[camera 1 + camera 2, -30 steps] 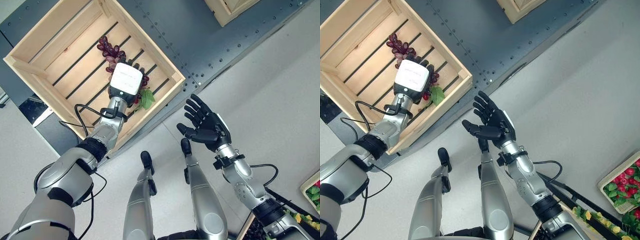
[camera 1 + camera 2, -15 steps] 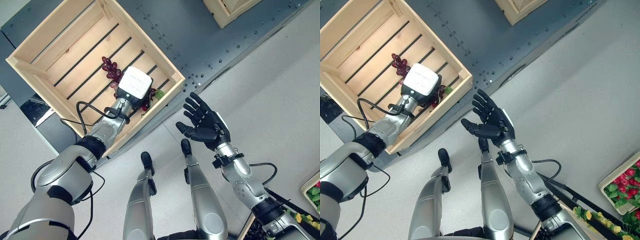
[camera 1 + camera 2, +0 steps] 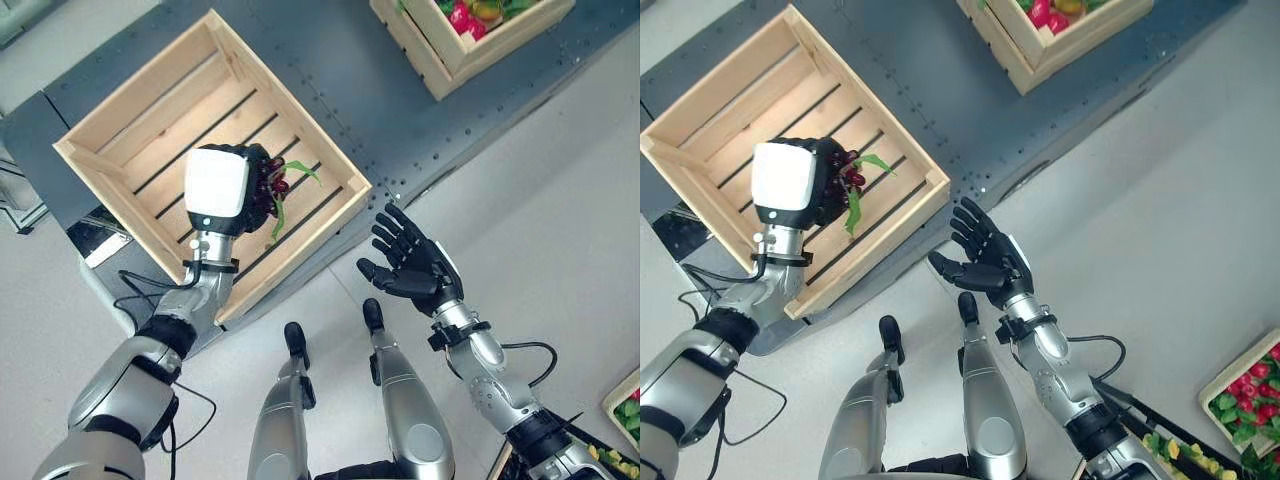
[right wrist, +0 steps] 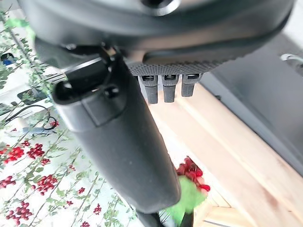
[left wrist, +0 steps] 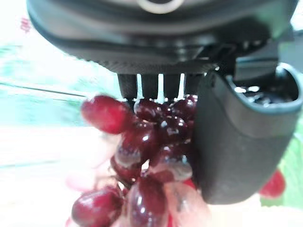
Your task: Pick up the fruits from the basket on one side to the basket on the other side
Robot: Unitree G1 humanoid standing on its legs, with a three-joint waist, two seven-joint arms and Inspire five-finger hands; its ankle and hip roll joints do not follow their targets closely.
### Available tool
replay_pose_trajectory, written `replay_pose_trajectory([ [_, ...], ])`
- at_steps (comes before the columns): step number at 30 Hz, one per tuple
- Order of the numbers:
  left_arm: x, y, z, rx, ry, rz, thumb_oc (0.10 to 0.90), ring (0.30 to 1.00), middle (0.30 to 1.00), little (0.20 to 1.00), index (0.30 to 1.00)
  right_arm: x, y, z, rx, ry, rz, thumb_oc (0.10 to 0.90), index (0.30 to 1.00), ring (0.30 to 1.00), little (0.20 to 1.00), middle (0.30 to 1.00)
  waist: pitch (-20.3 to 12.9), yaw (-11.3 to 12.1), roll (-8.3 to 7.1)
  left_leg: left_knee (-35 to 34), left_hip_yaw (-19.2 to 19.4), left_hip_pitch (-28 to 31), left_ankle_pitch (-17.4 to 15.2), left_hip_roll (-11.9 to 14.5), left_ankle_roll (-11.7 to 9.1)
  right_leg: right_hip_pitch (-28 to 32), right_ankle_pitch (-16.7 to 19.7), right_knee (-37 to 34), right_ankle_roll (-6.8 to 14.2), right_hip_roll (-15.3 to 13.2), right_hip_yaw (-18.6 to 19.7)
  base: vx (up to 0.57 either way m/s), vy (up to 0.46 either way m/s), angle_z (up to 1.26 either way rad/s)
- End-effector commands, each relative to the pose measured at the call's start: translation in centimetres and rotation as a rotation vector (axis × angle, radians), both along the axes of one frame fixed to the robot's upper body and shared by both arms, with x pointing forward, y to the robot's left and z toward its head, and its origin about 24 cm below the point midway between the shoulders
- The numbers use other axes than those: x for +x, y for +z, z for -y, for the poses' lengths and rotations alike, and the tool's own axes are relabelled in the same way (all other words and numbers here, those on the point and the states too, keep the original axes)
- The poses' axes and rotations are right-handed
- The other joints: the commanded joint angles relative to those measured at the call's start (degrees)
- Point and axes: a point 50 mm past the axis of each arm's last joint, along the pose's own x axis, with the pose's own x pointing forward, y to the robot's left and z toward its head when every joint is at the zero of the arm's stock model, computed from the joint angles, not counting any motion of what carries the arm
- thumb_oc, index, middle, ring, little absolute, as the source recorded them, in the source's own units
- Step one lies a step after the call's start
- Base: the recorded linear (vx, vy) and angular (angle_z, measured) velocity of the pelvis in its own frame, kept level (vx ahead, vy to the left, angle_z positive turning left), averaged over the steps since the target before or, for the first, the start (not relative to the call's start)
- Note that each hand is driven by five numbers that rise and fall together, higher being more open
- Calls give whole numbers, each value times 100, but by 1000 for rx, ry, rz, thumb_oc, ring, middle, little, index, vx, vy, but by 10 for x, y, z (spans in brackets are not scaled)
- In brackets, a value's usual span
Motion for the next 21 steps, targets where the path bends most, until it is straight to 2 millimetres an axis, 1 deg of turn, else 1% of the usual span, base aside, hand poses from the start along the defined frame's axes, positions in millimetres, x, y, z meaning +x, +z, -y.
replay_pose_trajectory([
  [1, -19, 54, 1, -139, -151, 439, 400, 300, 300, 300, 300, -12, 53, 7, 69, -19, 316, 800, 900, 900, 900, 900, -436, 249, -83, -56, -344, -184, 211, -64, -14, 577, -3, -344, -276, 113, -184, 77, -42, 6],
  [2, -25, 52, 3, -155, -178, 469, 400, 300, 300, 300, 300, -14, 53, 9, 71, -24, 319, 800, 900, 900, 900, 900, -514, 282, -88, -136, -370, -109, 222, -68, -14, 653, 2, -408, -274, 108, -192, 80, -48, 9],
  [4, -42, 50, 13, -258, -286, 514, 400, 300, 300, 300, 300, -20, 52, 13, 76, -39, 317, 800, 900, 900, 900, 900, -805, 382, -94, -473, -455, 202, 271, -91, -5, 958, 47, -684, -244, 82, -240, 114, -61, 18],
  [6, -56, 49, 21, -384, -422, 523, 400, 300, 300, 300, 300, -25, 51, 15, 77, -48, 321, 800, 900, 900, 900, 900, -1042, 451, -80, -779, -528, 456, 335, -93, -4, 1190, 103, -907, -206, 59, -286, 90, -38, 14],
  [7, -57, 49, 21, -393, -431, 519, 400, 300, 300, 300, 300, -26, 51, 15, 75, -47, 322, 800, 900, 900, 900, 900, -1056, 448, -75, -818, -531, 490, 350, -92, -4, 1220, 112, -935, -204, 59, -290, 76, -33, 8],
  [8, -68, 53, 28, -481, -545, 519, 400, 300, 300, 300, 300, -28, 54, 16, 73, -51, 331, 800, 900, 900, 900, 900, -1242, 500, -65, -929, -580, 600, 380, -83, -20, 1351, 176, -1069, -180, 37, -322, 54, -28, 13],
  [10, -74, 58, 31, -576, -641, 505, 400, 300, 300, 300, 300, -29, 56, 16, 67, -52, 338, 800, 900, 900, 900, 900, -1369, 526, -54, -929, -615, 627, 380, -76, -38, 1435, 217, -1147, -171, 25, -357, 49, -28, 13],
  [11, -80, 65, 31, -732, -787, 490, 400, 300, 300, 300, 300, -29, 60, 14, 62, -51, 353, 800, 900, 900, 900, 900, -1514, 550, -37, -929, -643, 677, 371, -64, -52, 1521, 244, -1224, -177, 21, -376, 72, -23, 19],
  [12, -83, 64, 36, -864, -915, 447, 400, 300, 300, 300, 300, -27, 61, 12, 56, -49, 364, 800, 900, 900, 900, 900, -1666, 577, -20, -929, -655, 768, 333, -64, -42, 1596, 244, -1263, -185, 18, -384, 64, -19, 20],
  [13, -83, 65, 33, -903, -949, 442, 400, 300, 300, 300, 300, -28, 61, 12, 55, -48, 366, 800, 900, 900, 900, 900, -1687, 582, -13, -929, -654, 787, 324, -63, -40, 1614, 247, -1276, -186, 19, -385, 77, -14, 20],
  [14, -84, 65, 34, -992, -1033, 417, 400, 300, 300, 300, 300, -27, 64, 10, 53, -45, 373, 800, 900, 900, 900, 900, -1788, 606, -3, -929, -654, 856, 292, -60, -31, 1666, 236, -1282, -194, 16, -395, 39, -8, 9],
  [15, -84, 65, 33, -1021, -1067, 413, 400, 300, 300, 300, 300, -27, 64, 9, 52, -43, 378, 800, 900, 900, 900, 900, -1806, 611, 0, -929, -653, 870, 284, -60, -30, 1676, 233, -1283, -196, 15, -396, 92, -25, 4],
  [17, -84, 57, 37, -1285, -1341, 319, 400, 300, 300, 300, 300, -28, 70, 5, 57, -39, 400, 800, 900, 900, 900, 900, -2094, 694, 15, -929, -635, 1056, 183, -53, -15, 1868, 202, -1343, -200, -19, -465, 116, -29, 1],
  [18, -83, 55, 38, -1320, -1381, 306, 400, 300, 300, 300, 300, -28, 71, 4, 57, -38, 401, 800, 900, 900, 900, 900, -2134, 705, 17, -929, -628, 1081, 166, -53, -13, 1894, 194, -1348, -199, -24, -472, 115, -23, -1],
  [20, -79, 43, 48, -1548, -1605, 228, 400, 300, 300, 300, 300, -30, 76, 2, 66, -30, 426, 800, 900, 900, 900, 900, -2325, 764, 17, -929, -607, 1228, 62, -59, 17, 2019, 141, -1353, -199, -46, -493, 103, -21, 0],
  [21, -79, 43, 48, -1548, -1607, 227, 400, 300, 300, 300, 300, -30, 76, 2, 66, -30, 425, 800, 900, 900, 900, 900, -2323, 765, 17, -929, -605, 1233, 61, -58, 17, 2022, 140, -1353, -199, -46, -492, 74, -14, 3],
])
